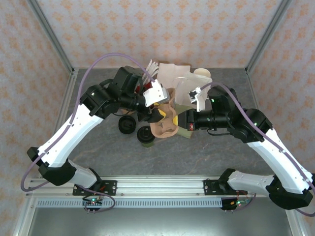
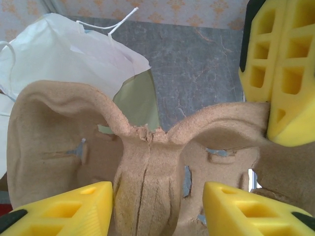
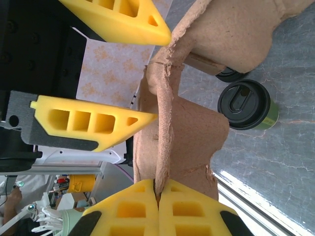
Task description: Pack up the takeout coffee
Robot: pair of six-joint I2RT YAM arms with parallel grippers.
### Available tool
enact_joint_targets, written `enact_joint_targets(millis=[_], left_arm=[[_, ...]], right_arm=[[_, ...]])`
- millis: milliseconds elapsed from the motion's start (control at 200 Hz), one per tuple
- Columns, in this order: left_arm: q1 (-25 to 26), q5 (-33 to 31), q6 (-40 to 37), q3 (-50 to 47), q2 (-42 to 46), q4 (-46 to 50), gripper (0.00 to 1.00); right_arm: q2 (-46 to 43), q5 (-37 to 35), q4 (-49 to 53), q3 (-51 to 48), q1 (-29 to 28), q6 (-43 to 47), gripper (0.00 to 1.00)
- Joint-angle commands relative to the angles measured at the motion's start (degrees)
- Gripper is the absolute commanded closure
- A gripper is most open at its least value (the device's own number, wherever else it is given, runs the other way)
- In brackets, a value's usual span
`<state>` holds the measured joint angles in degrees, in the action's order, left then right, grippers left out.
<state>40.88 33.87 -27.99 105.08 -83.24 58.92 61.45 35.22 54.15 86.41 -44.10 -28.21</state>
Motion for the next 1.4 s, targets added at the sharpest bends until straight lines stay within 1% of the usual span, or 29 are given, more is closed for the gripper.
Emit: enact_joint_targets(millis=[0,130,200,245,410,520,596,681,826,971,1061,1146,1231,1266,1286,1326,1396], left_arm=[[0.2,1.5,-1.2,1.8,-0.7,0.6,0.51],[0.2,1.0,-1.4,2.1,-1.5,1.2,0.51],[0.2,0.0,-1.5,2.4,-1.7,1.6,0.44],[0.2,-0.4,-1.7,2.4,-1.8,1.7,0.43],[0.2,0.5,-2.3,2.7,-1.7,2.0,0.49],[0.2,0.7,-2.9,2.9,-1.8,2.6,0.58],[0.2,1.2,-3.6,2.9,-1.8,3.0,0.58],[0.2,0.7,-3.9,3.0,-2.2,3.6,0.55],[0.2,0.7,-4.3,3.6,-2.8,4.6,0.55],[0.2,0.6,-4.7,4.0,-3.3,5.4,0.61],[0.2,0.5,-4.8,4.8,-3.6,5.9,0.69],[0.2,0.5,-4.8,5.5,-3.7,5.9,0.69],[0.2,0.0,-4.6,6.0,-3.8,6.0,0.69],[0.1,-0.1,-4.3,6.2,-3.8,6.1,0.70],[0.2,-0.1,-4.1,6.4,-3.8,6.0,0.70],[0.2,-0.2,-3.7,6.9,-3.9,6.1,0.70],[0.2,-0.8,-2.4,7.5,-3.7,5.5,0.70]], right_arm=[[-0.4,1.1,0.1,-0.7,-0.1,1.3,1.00],[-0.5,1.0,0.2,-0.8,-0.1,1.4,1.00],[-0.5,1.3,0.1,-0.8,-0.1,1.4,1.00],[-0.5,1.4,0.1,-0.8,-0.1,1.5,1.00],[-0.5,1.4,0.2,-0.9,-0.1,1.9,1.00],[-0.4,1.3,0.2,-0.7,-0.1,2.0,1.00],[-0.4,1.4,0.3,-0.6,-0.1,2.1,1.00],[-0.4,1.4,0.3,-0.6,-0.1,2.2,1.00],[-0.4,1.4,0.7,-0.4,-0.1,2.5,1.00],[-0.5,1.2,1.2,-0.1,-0.1,2.8,1.00],[-0.4,0.9,1.1,-0.1,-0.1,2.6,1.00],[-0.4,0.3,1.5,0.0,-0.1,2.4,1.00],[-0.6,-2.5,2.7,0.5,-0.1,2.5,1.00],[-0.8,-4.7,3.4,0.8,-0.1,2.4,0.94],[-1.0,-6.3,3.9,1.0,-0.1,2.3,0.88],[-1.5,-9.7,5.0,1.4,0.0,2.2,0.79],[-2.9,-16.2,6.7,2.0,0.1,1.8,0.68]])
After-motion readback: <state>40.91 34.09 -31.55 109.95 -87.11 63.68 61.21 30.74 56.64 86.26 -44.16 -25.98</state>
